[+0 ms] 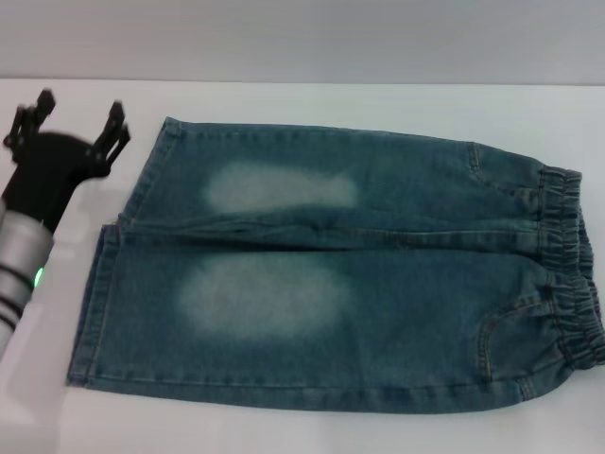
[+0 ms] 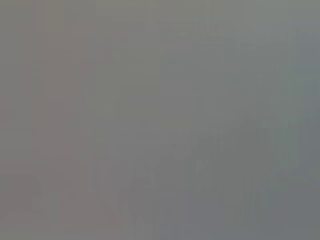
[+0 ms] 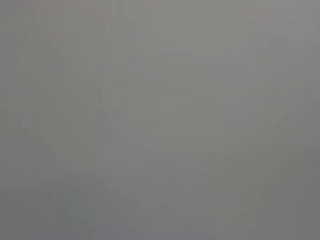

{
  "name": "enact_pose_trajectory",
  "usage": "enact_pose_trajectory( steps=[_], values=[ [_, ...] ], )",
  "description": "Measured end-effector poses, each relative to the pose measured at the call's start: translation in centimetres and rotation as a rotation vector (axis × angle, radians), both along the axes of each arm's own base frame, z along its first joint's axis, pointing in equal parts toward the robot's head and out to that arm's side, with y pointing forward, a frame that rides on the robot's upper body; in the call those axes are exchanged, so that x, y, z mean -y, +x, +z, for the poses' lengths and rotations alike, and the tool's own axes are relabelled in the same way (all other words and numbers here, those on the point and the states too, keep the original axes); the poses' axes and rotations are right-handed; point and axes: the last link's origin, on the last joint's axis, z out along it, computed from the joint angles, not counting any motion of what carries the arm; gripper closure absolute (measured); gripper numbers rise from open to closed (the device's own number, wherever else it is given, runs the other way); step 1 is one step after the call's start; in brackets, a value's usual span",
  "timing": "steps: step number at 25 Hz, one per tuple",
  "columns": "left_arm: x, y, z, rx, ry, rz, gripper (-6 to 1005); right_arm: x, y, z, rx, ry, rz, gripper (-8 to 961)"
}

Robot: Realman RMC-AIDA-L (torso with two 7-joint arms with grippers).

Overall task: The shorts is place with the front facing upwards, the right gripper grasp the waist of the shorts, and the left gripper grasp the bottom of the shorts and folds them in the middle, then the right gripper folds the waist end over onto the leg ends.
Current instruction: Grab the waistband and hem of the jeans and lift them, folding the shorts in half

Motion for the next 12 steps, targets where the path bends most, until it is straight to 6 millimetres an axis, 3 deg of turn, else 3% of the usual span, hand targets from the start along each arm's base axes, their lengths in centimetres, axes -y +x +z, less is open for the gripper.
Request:
enact_pose_trajectory(
  steps=[6,12],
  values=[
    [-4.1,1.7,1.1,-0.012,0.0,0.023,144,-6.9,-2.6,0.1,-0.082,-0.146,-0.02,114],
    [-7.3,3.4,1.8,-0.009,-0.152,0.125,145,-12.0,-6.6,0.4,-0.144,-0.326,-0.147,115]
  ],
)
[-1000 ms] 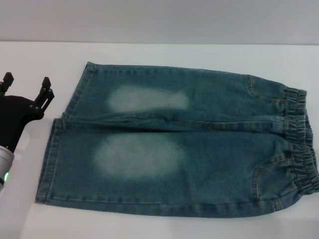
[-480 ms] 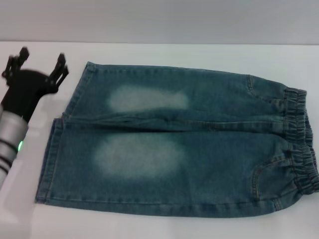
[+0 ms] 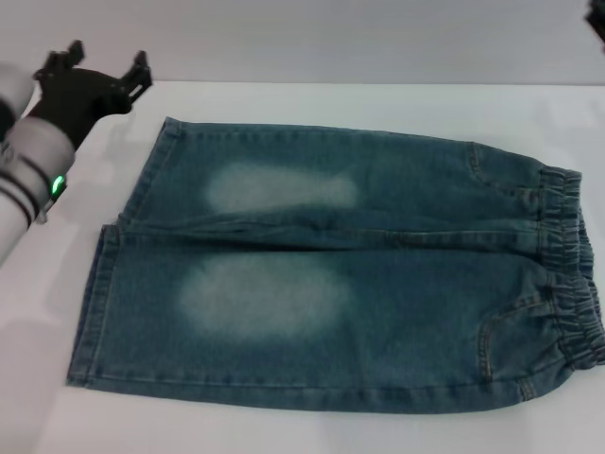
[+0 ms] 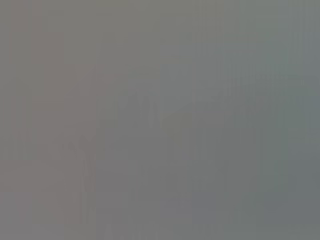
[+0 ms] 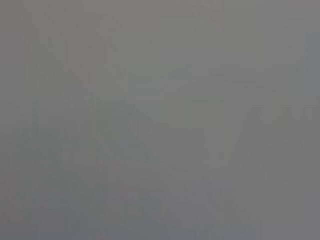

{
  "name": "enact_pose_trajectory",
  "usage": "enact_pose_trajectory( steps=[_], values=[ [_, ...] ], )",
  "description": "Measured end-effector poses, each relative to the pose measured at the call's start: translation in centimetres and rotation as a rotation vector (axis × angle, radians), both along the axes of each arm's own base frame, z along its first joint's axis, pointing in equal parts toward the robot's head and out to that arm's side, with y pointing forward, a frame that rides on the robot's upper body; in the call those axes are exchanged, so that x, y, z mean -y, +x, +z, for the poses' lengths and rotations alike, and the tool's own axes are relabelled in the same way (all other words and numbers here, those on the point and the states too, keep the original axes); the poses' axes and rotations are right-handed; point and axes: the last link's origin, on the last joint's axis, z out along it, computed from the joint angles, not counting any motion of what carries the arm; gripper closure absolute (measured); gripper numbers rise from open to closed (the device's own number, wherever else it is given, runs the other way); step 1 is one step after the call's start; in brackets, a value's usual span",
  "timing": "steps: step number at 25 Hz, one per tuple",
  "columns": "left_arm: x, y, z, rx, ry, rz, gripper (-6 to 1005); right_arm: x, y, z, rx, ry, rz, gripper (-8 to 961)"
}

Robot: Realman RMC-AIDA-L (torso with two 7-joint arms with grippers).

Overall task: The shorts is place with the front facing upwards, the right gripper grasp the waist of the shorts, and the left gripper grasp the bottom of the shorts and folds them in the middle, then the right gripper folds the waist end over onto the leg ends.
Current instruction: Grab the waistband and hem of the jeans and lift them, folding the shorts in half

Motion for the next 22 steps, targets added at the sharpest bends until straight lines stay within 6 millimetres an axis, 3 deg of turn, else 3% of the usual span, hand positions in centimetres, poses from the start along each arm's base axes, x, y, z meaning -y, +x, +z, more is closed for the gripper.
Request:
enact_pose_trajectory(
  steps=[4,5,7,8,10,11,12,13,14,22],
  values=[
    [-0.3,0.2,0.0,-0.005,-0.031,0.026,146,-1.2,-2.5,-0.5,-0.019,-0.23,-0.092,116],
    [-0.8,1.7,0.0,0.002,-0.118,0.088,146,-1.0,-3.1,-0.5,-0.041,-0.273,-0.098,116],
    [-0.8,1.7,0.0,0.002,-0.118,0.088,147,-0.2,-4.0,-0.4,-0.097,-0.371,-0.113,117],
    [-0.3,3.3,0.4,0.022,-0.168,0.123,147,0.3,-4.4,-0.2,-0.124,-0.423,-0.12,117],
    [-0.3,3.3,0.4,0.022,-0.168,0.123,147,1.4,-5.5,1.2,-0.151,-0.52,-0.121,118],
    [0.5,5.0,1.0,0.033,-0.196,0.133,148,1.8,-5.8,1.8,-0.15,-0.553,-0.124,118],
    [0.5,5.0,1.0,0.033,-0.196,0.133,148,2.5,-6.1,2.3,-0.143,-0.598,-0.133,118],
    [2.0,7.3,1.8,-0.001,-0.292,0.166,148,3.0,-6.0,2.7,-0.143,-0.63,-0.148,118],
    [2.9,8.2,2.0,-0.039,-0.377,0.191,148,3.4,-6.0,3.0,-0.143,-0.661,-0.159,118],
    [6.4,8.7,2.2,-0.074,-0.449,0.202,148,6.9,-4.3,5.5,-0.251,-0.781,-0.213,119]
  ],
)
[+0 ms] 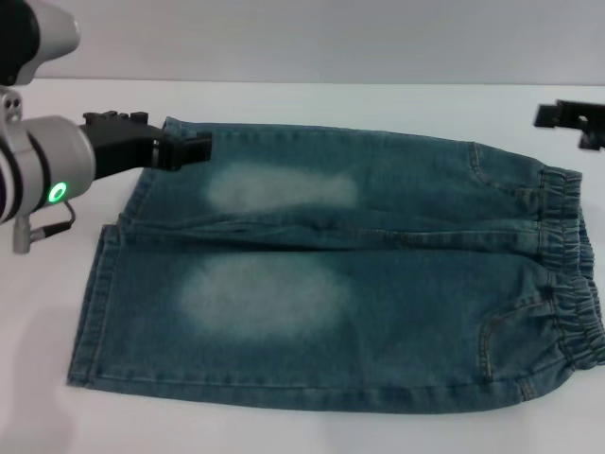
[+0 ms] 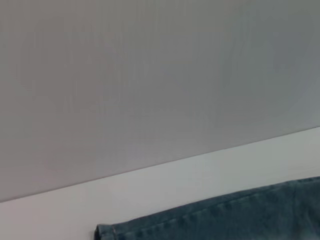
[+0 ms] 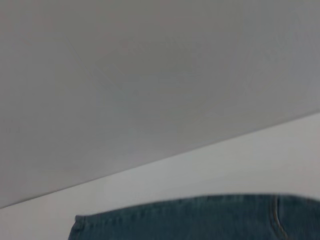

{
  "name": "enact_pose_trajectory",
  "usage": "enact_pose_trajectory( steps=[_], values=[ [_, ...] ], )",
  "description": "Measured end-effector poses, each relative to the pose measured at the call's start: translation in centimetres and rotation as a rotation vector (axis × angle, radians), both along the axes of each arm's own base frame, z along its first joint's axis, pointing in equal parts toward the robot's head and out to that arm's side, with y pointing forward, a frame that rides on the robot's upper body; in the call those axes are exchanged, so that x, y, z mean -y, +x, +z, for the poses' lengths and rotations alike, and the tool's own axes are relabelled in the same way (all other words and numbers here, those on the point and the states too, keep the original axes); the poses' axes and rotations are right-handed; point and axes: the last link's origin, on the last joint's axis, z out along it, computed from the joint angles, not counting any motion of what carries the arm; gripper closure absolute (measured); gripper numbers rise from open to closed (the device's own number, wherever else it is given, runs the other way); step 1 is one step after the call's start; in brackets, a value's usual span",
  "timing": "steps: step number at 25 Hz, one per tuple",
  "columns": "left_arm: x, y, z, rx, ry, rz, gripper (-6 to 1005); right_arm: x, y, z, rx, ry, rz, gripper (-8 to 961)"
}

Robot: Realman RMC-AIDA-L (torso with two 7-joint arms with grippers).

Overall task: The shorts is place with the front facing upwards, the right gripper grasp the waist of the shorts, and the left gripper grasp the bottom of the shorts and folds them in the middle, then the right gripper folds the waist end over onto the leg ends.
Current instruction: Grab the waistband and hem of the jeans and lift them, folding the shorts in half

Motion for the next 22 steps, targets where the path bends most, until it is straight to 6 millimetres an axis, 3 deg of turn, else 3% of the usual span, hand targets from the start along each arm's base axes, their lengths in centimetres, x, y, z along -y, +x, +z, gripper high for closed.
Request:
enact_pose_trajectory(
  steps=[4,22],
  values=[
    [1.6,0.0,0.5,-0.02,-0.039,0.018,149,1.8,1.9,1.3,-0.044,-0.01,-0.069,120],
    [5.5,-2.1,0.7,-0.115,-0.209,0.222,150,6.1,6.3,2.1,-0.077,-0.039,-0.215,121]
  ],
)
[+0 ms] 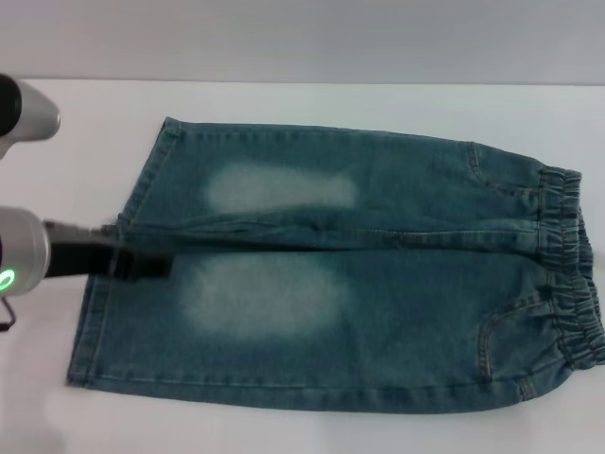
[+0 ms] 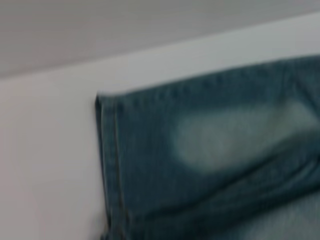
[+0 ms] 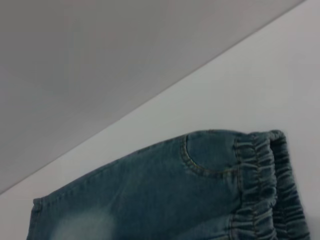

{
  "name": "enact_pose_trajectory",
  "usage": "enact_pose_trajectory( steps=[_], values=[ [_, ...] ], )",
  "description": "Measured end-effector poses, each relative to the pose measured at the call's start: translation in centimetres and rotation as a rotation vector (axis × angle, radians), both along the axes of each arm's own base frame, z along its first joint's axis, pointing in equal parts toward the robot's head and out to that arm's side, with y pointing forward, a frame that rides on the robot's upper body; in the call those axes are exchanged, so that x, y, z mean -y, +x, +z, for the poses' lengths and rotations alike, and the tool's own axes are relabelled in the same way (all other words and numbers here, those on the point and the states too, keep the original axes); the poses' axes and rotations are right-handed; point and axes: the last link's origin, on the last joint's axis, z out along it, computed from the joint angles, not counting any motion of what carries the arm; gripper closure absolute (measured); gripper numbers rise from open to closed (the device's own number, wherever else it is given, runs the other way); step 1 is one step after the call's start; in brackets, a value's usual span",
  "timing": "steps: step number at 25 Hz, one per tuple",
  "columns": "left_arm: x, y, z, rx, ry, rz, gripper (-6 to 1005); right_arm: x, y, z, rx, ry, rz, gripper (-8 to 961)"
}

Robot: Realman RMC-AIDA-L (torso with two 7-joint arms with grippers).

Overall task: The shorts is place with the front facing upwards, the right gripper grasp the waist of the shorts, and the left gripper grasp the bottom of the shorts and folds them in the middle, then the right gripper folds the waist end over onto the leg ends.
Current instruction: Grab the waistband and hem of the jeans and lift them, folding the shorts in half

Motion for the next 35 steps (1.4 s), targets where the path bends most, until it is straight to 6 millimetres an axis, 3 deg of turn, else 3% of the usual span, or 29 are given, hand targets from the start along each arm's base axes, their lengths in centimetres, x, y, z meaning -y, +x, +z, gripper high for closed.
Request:
enact_pose_trajectory(
  steps=[13,35],
  values=[
    [2.3,-3.2,-0.5,-0.089,-0.079,0.269,150,0.1,1.4,-1.3,-0.015,-0.027,-0.013,123],
    [1.8,-2.5,-1.1,-0.067,-0.061,0.264,147,0.3,2.0,-1.0,-0.011,-0.019,-0.012,125]
  ],
)
